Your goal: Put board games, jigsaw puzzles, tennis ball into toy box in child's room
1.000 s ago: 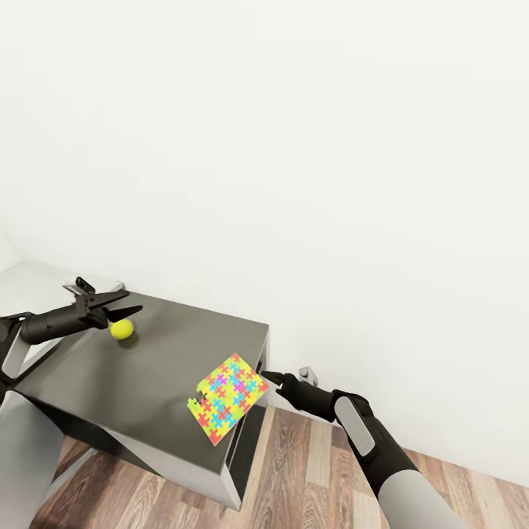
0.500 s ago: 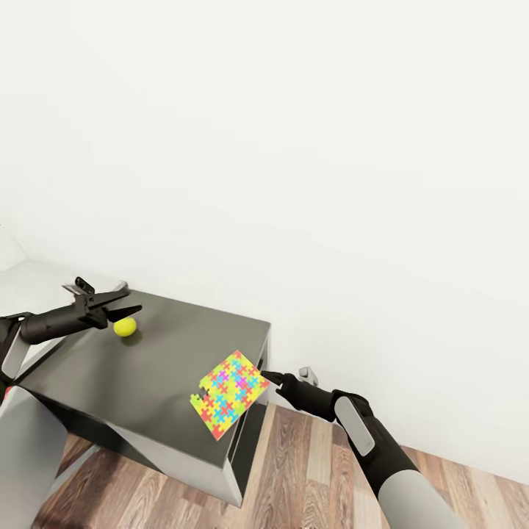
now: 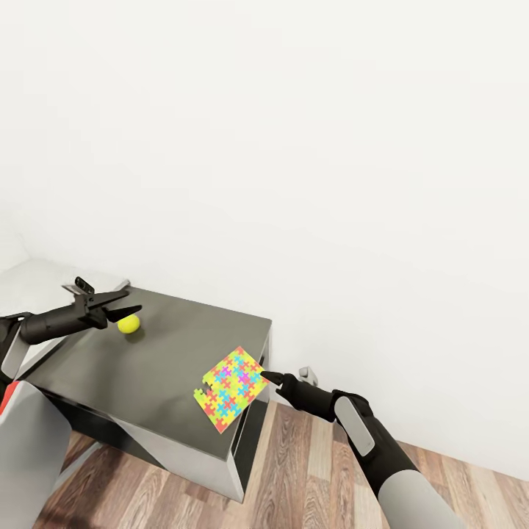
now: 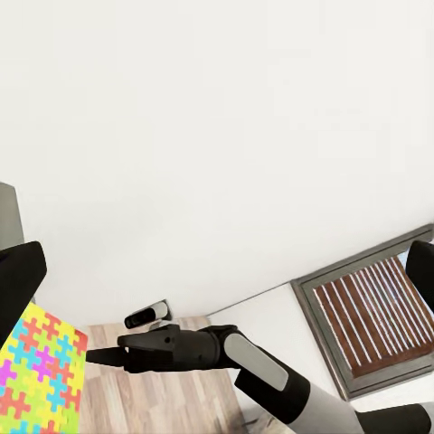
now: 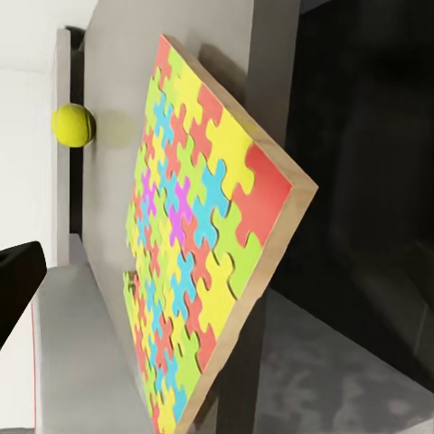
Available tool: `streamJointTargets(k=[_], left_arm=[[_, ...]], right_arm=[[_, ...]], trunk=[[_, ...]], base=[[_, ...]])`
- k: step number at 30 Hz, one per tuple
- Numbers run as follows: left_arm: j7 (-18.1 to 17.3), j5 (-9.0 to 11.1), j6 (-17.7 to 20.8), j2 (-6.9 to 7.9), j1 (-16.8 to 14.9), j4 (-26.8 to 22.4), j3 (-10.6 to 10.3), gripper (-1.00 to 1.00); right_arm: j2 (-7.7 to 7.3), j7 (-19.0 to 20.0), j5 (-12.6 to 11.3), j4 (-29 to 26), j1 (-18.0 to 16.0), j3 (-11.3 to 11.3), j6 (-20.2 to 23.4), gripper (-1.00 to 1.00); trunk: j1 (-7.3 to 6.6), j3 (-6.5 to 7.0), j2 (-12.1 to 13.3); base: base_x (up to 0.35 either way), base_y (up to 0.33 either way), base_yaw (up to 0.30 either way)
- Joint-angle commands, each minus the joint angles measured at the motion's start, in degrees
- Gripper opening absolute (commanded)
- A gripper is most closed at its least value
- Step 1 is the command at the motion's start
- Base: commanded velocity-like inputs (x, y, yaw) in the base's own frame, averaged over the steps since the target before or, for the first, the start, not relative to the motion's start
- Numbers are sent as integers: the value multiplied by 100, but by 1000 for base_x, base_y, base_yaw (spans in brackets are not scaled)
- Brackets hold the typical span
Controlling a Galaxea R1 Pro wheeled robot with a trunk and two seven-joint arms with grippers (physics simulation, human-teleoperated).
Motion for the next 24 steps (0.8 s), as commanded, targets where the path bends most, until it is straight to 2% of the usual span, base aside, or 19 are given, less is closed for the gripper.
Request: streamJointTargets(k=[1,3,19,24], left_arm=[[-22,-1,61,1,-3,0,-1,100],[-22,-1,61,0,-3,0,-1,100],[-22,-1,61,-4,-3,0,-2,100],[-22,-1,61,-7,-3,0,-2,100]], right_arm=[[1,3,-13,-1,-3,-4,25,100],[1,3,-13,-1,-3,-3,25,100],[-8,8,-13,-1,-3,-2,23,100],[-14,10,-13,-1,-3,3,8,100]], trunk=[[0,-4,-3],[0,-2,-3],[352,-287,-645],[395,-323,-725]], base=[[-2,1,0],[-2,1,0],[0,0,0],[0,0,0]])
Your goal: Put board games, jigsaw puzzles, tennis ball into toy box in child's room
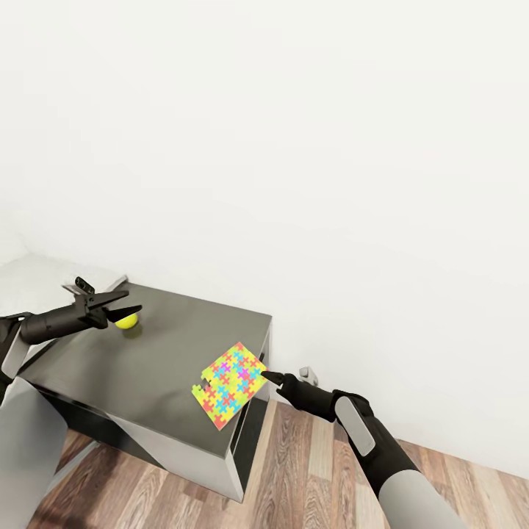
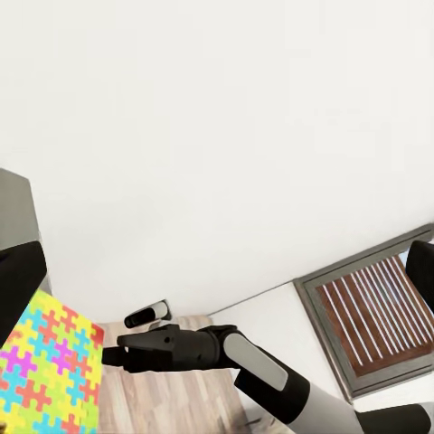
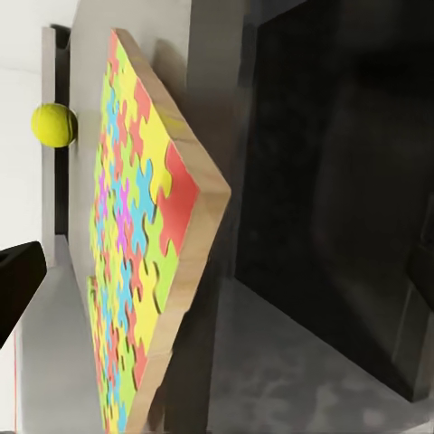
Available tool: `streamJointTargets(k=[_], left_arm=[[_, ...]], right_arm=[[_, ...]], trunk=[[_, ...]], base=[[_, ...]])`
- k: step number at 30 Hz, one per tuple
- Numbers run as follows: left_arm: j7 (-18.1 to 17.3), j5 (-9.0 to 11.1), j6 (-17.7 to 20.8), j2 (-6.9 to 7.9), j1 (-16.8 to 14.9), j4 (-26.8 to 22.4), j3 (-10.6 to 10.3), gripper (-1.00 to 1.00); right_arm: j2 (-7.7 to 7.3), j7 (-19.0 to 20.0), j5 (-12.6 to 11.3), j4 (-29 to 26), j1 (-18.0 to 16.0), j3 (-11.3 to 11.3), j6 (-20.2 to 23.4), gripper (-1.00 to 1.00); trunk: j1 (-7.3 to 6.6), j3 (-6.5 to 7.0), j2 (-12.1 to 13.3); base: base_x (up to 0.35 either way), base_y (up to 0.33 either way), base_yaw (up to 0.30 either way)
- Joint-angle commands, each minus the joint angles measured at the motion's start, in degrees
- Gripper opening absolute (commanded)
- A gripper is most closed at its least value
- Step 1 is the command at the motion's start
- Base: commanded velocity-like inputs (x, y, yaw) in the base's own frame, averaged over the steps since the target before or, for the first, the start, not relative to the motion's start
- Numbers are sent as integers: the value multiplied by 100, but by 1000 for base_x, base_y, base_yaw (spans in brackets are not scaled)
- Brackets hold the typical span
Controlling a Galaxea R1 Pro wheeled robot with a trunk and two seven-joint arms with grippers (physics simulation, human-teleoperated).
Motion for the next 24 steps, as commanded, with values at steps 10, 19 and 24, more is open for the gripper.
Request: streamJointTargets(k=[10,19,24], left_arm=[[-23,1,61,10,-3,-1,9,100],[-23,5,61,14,-3,-1,26,100],[-23,1,61,15,-3,-1,29,100]], right_arm=[[-20,11,-20,-8,-3,2,15,100],[3,12,-23,-10,-3,2,20,100],[3,12,-23,-10,-3,-1,22,100]], trunk=[[66,-59,-125],[66,-59,-125],[66,-59,-125]], base=[[0,0,0],[10,39,0],[21,74,0]])
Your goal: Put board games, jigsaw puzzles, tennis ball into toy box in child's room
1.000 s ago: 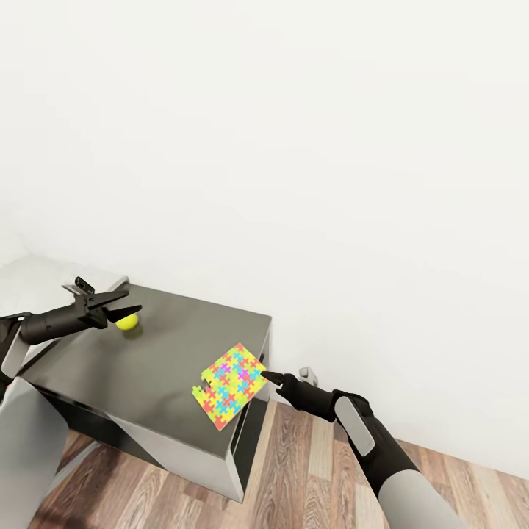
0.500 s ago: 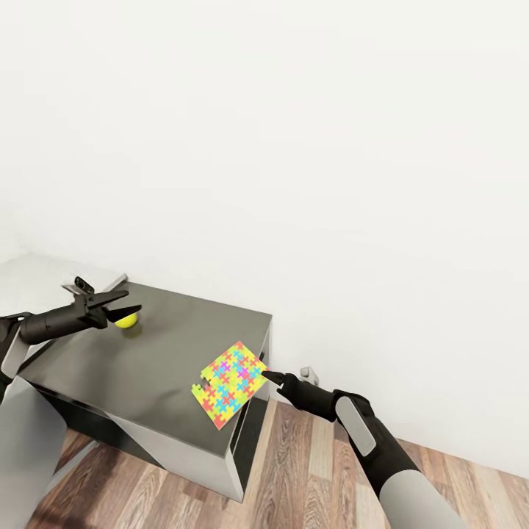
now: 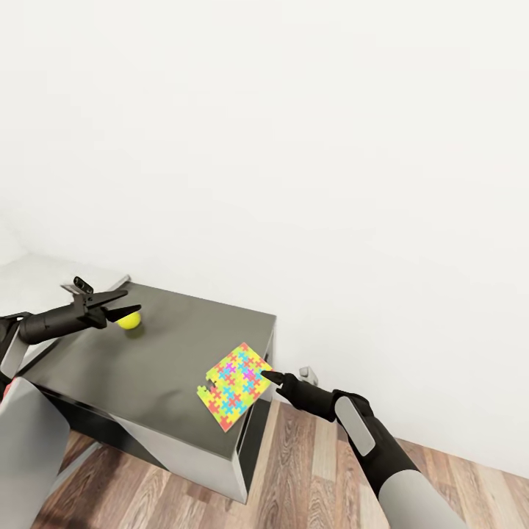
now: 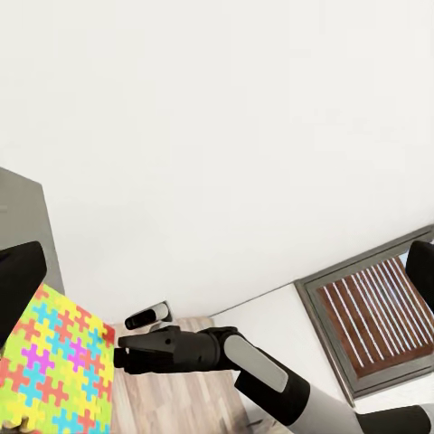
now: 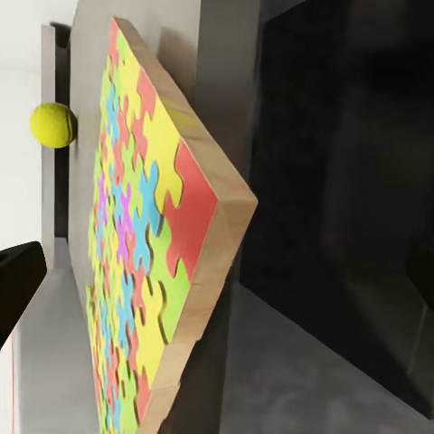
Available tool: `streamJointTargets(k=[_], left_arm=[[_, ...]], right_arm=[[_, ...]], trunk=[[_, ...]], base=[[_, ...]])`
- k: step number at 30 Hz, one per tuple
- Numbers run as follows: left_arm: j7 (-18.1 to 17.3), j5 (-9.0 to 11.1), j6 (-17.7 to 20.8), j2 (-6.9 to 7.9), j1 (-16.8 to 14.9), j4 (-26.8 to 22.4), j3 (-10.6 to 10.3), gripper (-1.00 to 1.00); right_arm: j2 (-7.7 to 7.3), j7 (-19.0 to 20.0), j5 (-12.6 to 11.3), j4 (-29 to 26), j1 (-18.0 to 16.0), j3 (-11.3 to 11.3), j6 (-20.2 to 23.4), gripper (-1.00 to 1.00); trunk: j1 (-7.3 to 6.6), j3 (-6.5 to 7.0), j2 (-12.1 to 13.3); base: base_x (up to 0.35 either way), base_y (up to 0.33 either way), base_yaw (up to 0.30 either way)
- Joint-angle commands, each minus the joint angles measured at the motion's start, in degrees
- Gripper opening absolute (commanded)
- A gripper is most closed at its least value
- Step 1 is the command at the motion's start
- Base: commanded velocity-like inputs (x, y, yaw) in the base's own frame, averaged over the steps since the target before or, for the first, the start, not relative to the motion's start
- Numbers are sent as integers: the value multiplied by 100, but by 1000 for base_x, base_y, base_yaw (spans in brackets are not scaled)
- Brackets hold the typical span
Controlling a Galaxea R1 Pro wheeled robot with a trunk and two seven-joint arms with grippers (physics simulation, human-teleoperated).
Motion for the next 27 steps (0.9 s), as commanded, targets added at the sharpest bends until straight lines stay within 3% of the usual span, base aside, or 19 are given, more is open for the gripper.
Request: streamJointTargets(k=[1,27], left_arm=[[-22,0,61,2,-2,0,-2,100],[-22,1,61,2,13,0,0,100]], right_arm=[[2,2,-14,1,-3,-5,26,100],[6,2,-14,-1,-3,-7,33,100]], trunk=[[0,-5,-3],[0,-5,-3]], base=[[8,29,0],[14,3,0]])
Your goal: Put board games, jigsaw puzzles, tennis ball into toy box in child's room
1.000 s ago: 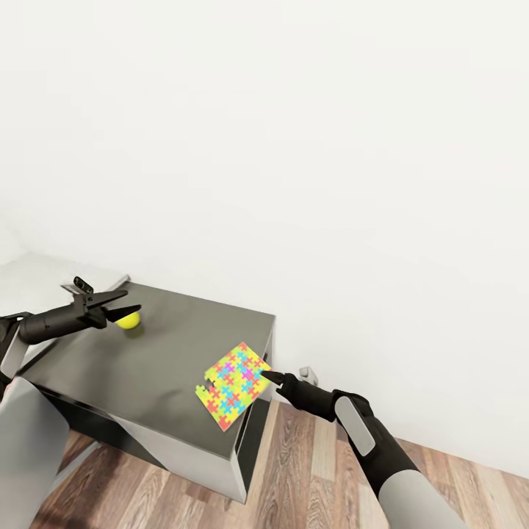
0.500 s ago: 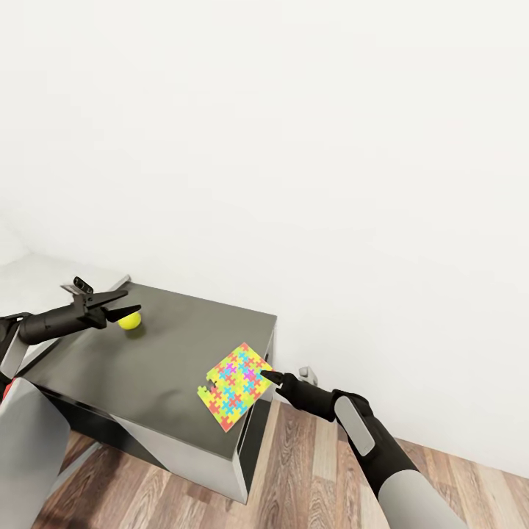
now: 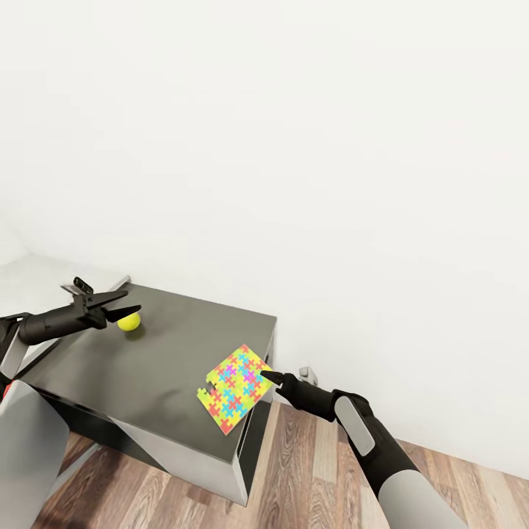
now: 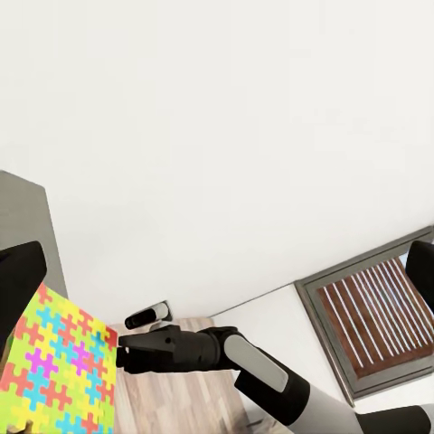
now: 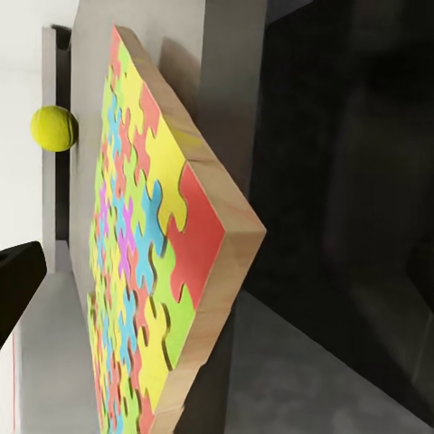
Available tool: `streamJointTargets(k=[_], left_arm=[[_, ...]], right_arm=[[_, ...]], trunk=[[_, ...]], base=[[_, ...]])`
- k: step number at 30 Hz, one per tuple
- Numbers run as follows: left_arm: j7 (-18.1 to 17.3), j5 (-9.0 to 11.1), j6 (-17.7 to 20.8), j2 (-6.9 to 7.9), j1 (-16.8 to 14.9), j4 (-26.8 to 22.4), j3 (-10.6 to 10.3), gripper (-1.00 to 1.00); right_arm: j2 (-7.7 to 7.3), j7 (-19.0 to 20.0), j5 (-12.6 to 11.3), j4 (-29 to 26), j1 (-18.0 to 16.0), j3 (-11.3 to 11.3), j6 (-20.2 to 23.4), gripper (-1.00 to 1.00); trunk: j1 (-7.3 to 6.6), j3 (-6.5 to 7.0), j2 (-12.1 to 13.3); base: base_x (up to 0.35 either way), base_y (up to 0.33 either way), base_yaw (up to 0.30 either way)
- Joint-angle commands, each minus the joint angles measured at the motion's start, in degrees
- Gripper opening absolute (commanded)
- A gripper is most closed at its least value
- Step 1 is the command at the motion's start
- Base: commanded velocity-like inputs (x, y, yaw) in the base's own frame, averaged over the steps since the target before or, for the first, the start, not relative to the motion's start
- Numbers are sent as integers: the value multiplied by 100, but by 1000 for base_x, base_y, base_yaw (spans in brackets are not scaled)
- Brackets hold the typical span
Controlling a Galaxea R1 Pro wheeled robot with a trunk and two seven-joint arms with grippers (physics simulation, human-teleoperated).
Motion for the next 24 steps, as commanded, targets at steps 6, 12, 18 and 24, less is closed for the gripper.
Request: streamJointTargets(k=[6,12,18,24], left_arm=[[-23,2,61,2,0,0,3,100],[-23,3,61,2,0,0,4,100],[-23,3,61,4,0,0,4,100],[-23,3,61,3,0,0,5,100]], right_arm=[[1,2,-13,-1,-3,3,24,100],[2,2,-13,-1,-3,4,25,100],[-2,2,-13,-1,-3,4,26,100],[-10,10,-13,-1,-3,4,27,100]], trunk=[[0,-5,-3],[0,-5,-3],[0,-5,-3],[0,-5,-3]], base=[[1,0,0],[0,0,0],[0,0,0],[0,0,0]])
